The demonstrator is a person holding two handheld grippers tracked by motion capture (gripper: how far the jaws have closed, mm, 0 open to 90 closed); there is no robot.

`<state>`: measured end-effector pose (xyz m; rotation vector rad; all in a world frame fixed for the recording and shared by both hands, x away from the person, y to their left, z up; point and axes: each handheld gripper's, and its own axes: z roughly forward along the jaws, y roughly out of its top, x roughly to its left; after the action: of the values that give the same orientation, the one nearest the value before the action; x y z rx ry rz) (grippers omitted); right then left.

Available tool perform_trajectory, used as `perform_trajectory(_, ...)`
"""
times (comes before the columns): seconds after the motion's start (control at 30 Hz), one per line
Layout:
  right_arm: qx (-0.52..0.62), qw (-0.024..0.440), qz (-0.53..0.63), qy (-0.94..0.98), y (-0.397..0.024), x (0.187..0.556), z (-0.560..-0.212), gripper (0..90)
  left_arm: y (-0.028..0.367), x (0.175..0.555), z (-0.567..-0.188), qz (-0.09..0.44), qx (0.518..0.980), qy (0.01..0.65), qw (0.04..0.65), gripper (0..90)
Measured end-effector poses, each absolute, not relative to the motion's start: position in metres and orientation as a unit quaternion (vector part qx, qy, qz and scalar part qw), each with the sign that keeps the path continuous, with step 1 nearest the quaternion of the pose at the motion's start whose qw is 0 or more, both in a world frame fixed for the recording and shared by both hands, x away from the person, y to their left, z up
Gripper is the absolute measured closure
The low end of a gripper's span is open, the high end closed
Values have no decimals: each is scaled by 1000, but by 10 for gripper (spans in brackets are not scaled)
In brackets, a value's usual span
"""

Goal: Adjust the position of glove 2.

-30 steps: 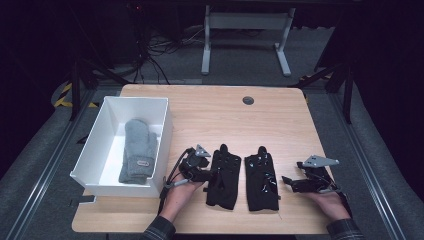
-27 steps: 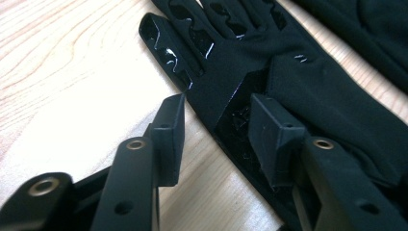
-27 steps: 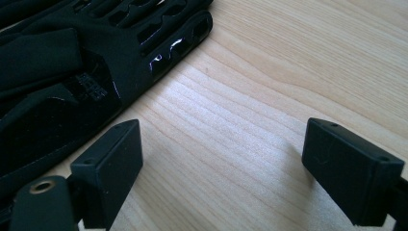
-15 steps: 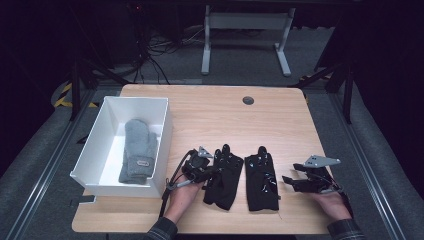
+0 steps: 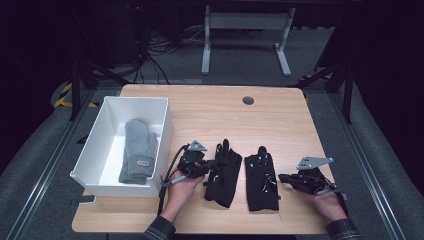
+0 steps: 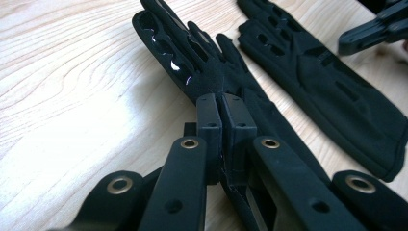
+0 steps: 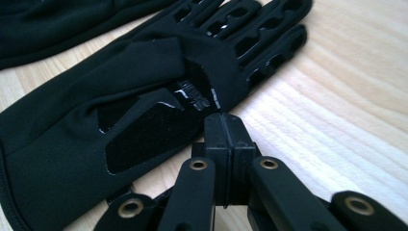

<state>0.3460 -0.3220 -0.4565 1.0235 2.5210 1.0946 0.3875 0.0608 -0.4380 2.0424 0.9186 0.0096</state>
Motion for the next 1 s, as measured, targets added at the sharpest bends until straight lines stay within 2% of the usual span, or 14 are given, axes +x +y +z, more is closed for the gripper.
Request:
perform_trajectory(0.27, 336, 84, 371, 862, -311, 347, -460, 900, 58, 385, -432, -11, 813, 363, 456, 876)
perform_trajectory(1.0, 313, 78, 383, 865, -278, 353, -459, 900, 47, 391, -415, -22, 803, 343, 487, 876)
